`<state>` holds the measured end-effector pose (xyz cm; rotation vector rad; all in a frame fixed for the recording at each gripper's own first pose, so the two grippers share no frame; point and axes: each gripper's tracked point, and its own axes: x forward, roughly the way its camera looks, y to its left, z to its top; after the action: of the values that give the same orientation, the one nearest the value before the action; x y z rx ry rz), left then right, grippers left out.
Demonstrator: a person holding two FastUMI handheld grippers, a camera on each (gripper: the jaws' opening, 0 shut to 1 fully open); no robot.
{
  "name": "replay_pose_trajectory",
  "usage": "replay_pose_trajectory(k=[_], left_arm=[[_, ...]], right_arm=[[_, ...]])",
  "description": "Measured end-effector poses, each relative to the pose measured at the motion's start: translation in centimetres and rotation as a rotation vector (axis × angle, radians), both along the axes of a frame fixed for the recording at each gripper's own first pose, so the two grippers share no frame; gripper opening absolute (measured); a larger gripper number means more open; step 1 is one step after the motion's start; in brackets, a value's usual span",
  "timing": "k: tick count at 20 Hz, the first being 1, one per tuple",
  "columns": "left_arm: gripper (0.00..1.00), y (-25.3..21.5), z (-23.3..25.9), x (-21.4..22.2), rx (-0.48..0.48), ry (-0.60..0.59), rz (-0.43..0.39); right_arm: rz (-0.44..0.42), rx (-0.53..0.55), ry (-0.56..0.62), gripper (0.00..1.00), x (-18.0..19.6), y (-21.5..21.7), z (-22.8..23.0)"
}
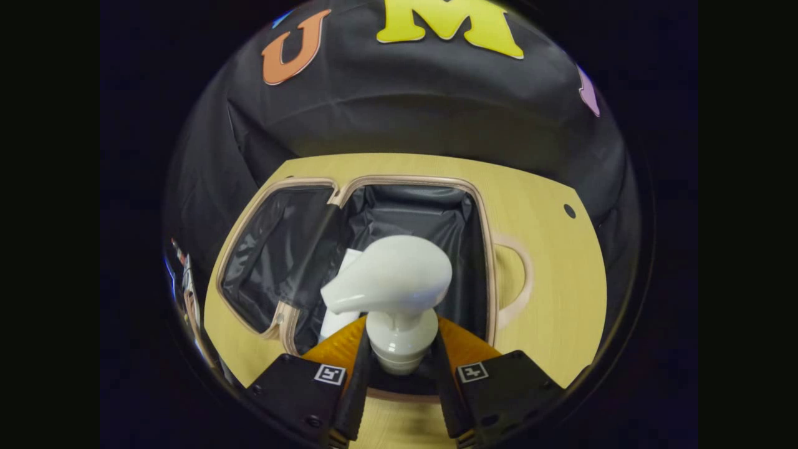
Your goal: First open the suitcase, pack the skin care products into it, and then close the suitcase.
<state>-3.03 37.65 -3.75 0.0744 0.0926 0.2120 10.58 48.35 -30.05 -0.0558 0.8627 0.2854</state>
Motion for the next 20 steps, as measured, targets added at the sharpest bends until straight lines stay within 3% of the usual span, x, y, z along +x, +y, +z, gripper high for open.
replay_pose_trajectory(k=[1, 3, 4, 5, 6, 8, 9, 11, 17, 18, 20], left_arm=[[1.0, 0.0, 1.2, 0.1, 0.029, -0.033, -0.009], [0.86, -0.1, 3.8, 0.3, 0.078, -0.095, -0.02], [1.0, 0.1, 4.8, 0.2, 0.094, -0.123, -0.023], [0.94, 0.2, 5.6, 0.4, 0.096, -0.141, -0.028], [0.98, 0.1, 6.0, 0.5, 0.086, -0.15, -0.032], [1.0, -0.1, 6.0, 1.0, 0.043, -0.138, -0.047], [0.94, 0.0, 5.8, 1.1, 0.028, -0.13, -0.048], [0.98, 1.1, 5.4, 1.3, 0.031, -0.121, -0.027], [0.98, 5.6, 4.0, 1.8, 0.021, -0.068, 0.045], [1.0, 6.6, 3.8, 2.2, 0.02, -0.064, 0.056], [0.98, 8.0, 3.5, 2.8, -0.002, -0.059, 0.058]], right_arm=[[-0.024, 0.004, 0.014, 0.48, 0.7, 0.2, -0.4], [-0.063, 0.005, 0.03, 0.46, 2.4, 0.1, -0.9], [-0.08, 0.005, 0.042, 0.48, 3.0, 0.2, -1.3], [-0.099, -0.001, 0.053, 0.48, 3.5, 0.2, -1.7], [-0.108, -0.013, 0.07, 0.48, 4.0, 0.3, -2.4], [-0.129, -0.029, 0.128, 0.48, 3.9, 0.4, -3.9], [-0.143, -0.031, 0.153, 0.48, 3.7, 0.5, -4.6], [-0.156, -0.022, 0.182, 0.48, 3.2, 0.6, -5.4], [-0.176, -0.03, 0.193, 0.54, 3.4, 0.7, -5.9], [-0.169, -0.013, 0.198, 0.5, 3.2, 1.0, -5.8], [-0.16, -0.017, 0.18, 0.66, 3.0, 0.6, -5.0]])
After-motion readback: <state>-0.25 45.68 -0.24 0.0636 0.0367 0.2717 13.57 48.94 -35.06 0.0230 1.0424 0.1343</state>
